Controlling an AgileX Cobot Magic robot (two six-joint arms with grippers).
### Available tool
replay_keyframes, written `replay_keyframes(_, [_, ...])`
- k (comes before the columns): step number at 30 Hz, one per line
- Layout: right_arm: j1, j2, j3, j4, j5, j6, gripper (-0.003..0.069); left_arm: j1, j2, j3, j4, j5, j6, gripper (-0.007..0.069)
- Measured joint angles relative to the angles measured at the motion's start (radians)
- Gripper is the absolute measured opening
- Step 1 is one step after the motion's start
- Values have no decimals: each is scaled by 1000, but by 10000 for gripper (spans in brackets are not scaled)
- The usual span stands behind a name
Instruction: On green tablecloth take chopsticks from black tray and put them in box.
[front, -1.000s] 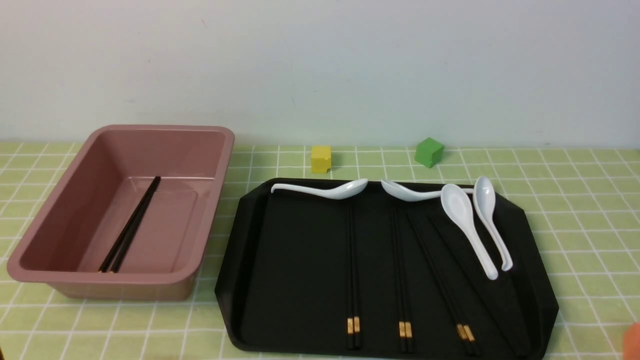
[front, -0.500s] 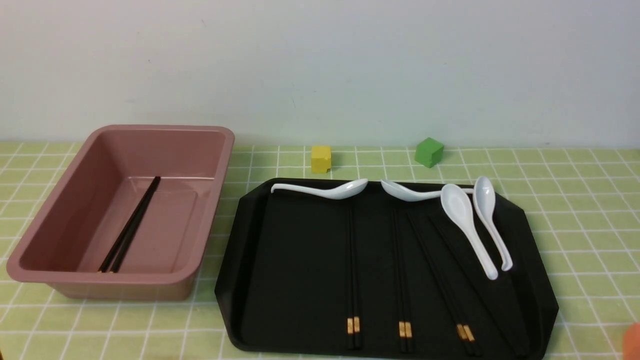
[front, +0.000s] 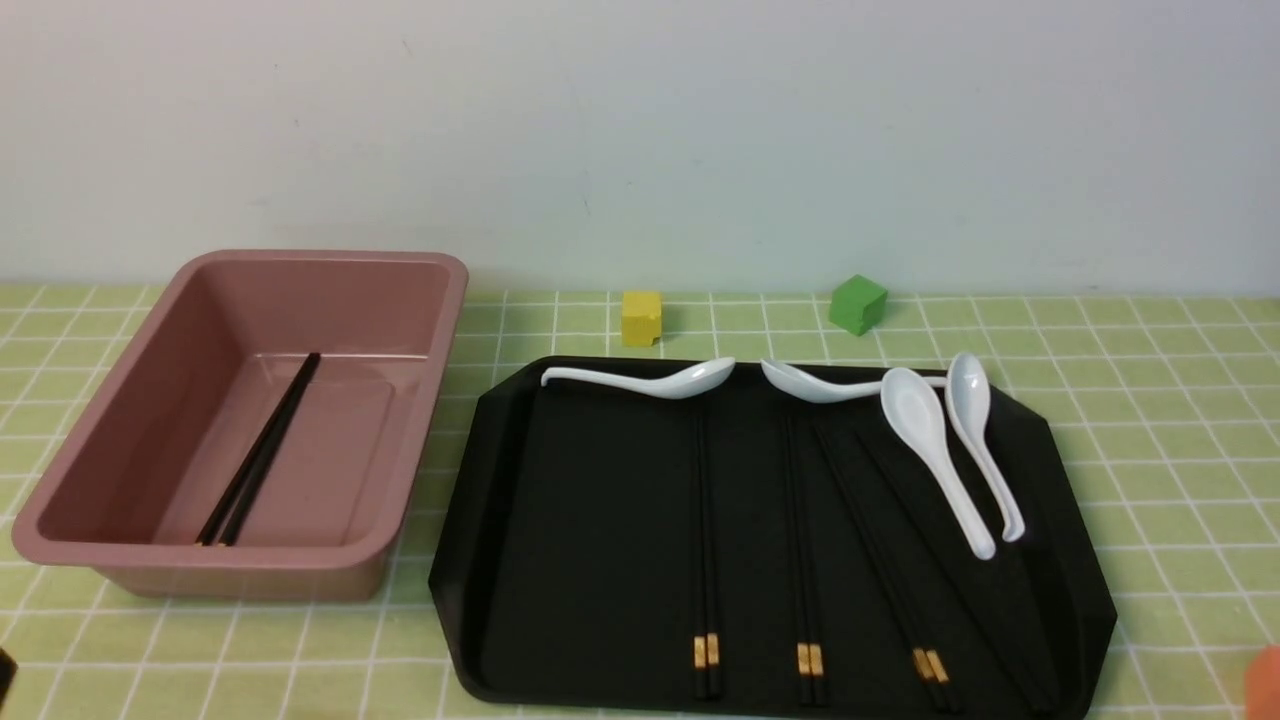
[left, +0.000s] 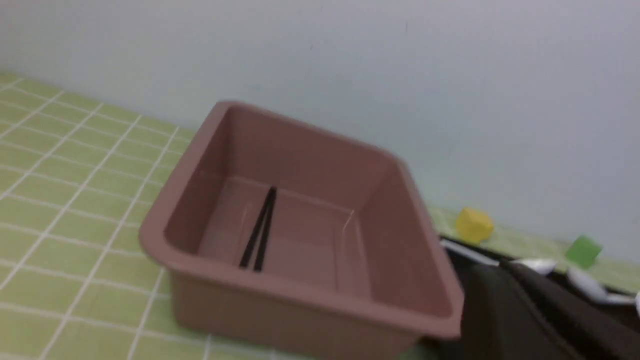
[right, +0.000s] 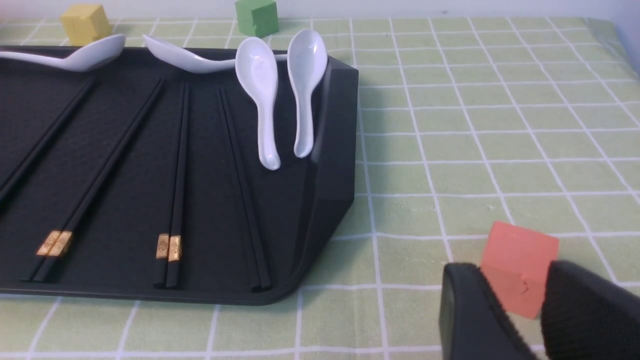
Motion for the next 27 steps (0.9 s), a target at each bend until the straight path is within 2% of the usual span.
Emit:
replay_keyframes(1, [0, 0, 0, 0, 0, 0, 240, 0, -30, 35, 69, 35, -47, 0])
replay_keyframes(5, [0, 0, 0, 0, 0, 0, 240, 0, -82, 46, 215, 109, -186, 5])
replay_keyframes(10, [0, 0, 0, 0, 0, 0, 240, 0, -90, 47, 327, 211, -348, 8])
replay_keyframes(15, [0, 0, 0, 0, 0, 0, 240, 0, -90, 47, 357, 276, -376, 13])
replay_keyframes(27, [0, 0, 0, 0, 0, 0, 240, -42, -90, 47, 365, 282, -374, 22])
